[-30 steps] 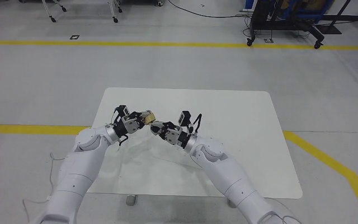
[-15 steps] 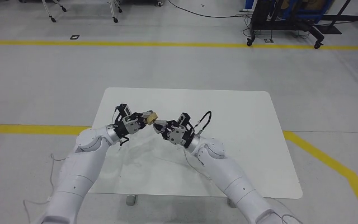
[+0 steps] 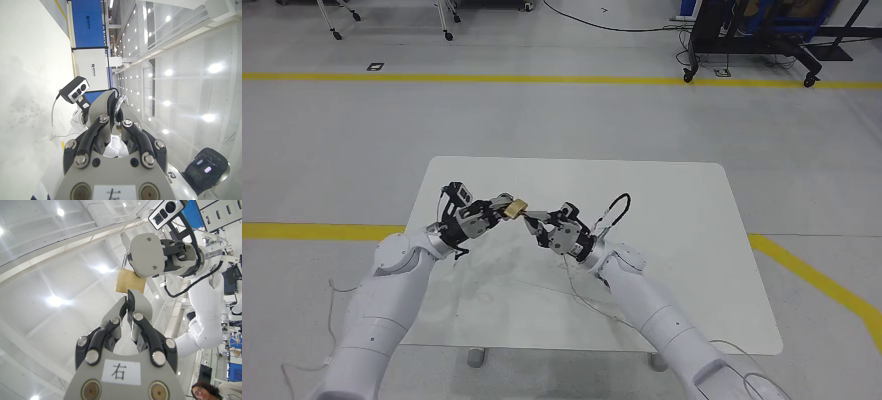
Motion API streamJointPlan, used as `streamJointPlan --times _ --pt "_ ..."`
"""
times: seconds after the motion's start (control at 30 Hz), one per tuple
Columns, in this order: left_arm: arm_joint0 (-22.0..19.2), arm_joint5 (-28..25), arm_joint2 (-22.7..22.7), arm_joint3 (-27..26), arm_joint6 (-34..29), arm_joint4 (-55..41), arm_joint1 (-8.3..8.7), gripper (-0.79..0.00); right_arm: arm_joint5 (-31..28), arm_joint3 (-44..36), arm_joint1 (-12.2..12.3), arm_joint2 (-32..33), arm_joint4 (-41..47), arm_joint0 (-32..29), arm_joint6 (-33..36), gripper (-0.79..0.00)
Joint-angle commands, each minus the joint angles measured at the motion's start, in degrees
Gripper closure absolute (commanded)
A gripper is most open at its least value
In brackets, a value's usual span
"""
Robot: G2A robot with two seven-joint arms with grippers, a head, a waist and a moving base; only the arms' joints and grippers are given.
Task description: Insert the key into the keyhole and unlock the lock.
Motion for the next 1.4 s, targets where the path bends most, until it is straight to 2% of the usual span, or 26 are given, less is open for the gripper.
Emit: streamJointPlan --times 0.0,0.13,0.3,0.4,0.5,0.6,0.63,0.73,0.8,0.93,1.1,1.23,1.33,1.37 --pt "0.1 -0.1 -0.1 -0.1 0.2 0.0 0.01 0.000 0.1 0.5 -0.1 -0.3 -0.3 0.4 0.0 0.000" --pt "0.4 -0.4 -0.2 -0.7 0.9 0.8 0.06 0.000 0.1 1.2 -0.3 -0.7 -0.8 1.0 0.9 0.000" --pt "0.7 -0.4 -0.3 -1.1 1.5 1.2 0.09 0.000 -0.4 2.1 -0.2 -0.4 -1.3 1.4 2.0 -0.206" --pt "0.8 -0.6 -0.4 -1.3 1.9 1.7 0.10 0.000 -1.1 1.8 0.0 0.0 -2.2 1.3 2.2 -0.259" --pt "0.9 -0.5 -0.2 -1.6 2.2 2.5 0.11 0.000 -1.5 1.1 0.5 0.5 -3.8 1.0 3.5 -0.354" --pt "0.8 -0.1 0.4 -2.0 2.4 4.8 0.17 0.000 -2.8 0.5 1.3 2.3 -5.1 0.5 3.3 -0.416" --pt "0.8 0.0 0.7 -2.1 2.7 5.6 0.17 0.000 -3.2 0.0 1.6 3.0 -5.5 0.0 3.4 -0.489" --pt "0.7 0.3 1.6 -2.7 3.8 8.7 0.18 0.000 -4.8 -2.3 2.9 5.6 -8.0 -1.7 3.3 -0.637" --pt "0.7 0.7 2.3 -3.1 4.9 11.0 0.18 0.000 -7.3 -4.9 3.9 7.8 -11.5 -3.4 0.0 -0.779" --pt "0.2 3.5 5.1 -4.3 7.7 19.3 0.14 0.000 -11.1 -15.0 5.8 12.4 -17.5 -10.2 -9.1 -0.785" --pt "-0.6 4.5 10.0 -6.4 11.5 33.4 -0.02 0.000 -10.6 -28.6 7.4 16.5 -24.1 -19.0 -16.7 -0.785" --pt "-0.9 3.8 13.2 -7.1 13.1 42.7 -0.09 0.000 -10.0 -35.9 7.9 16.7 -31.3 -22.9 -25.6 -0.785" --pt "-1.0 4.4 14.6 -7.0 13.9 45.3 -0.29 0.000 -9.3 -38.9 7.9 15.4 -34.7 -24.2 -28.8 -0.785" --pt "-1.2 4.7 14.9 -6.8 13.6 45.5 -0.36 -0.034 -9.2 -39.4 8.0 15.0 -36.1 -24.3 -30.0 -0.785"
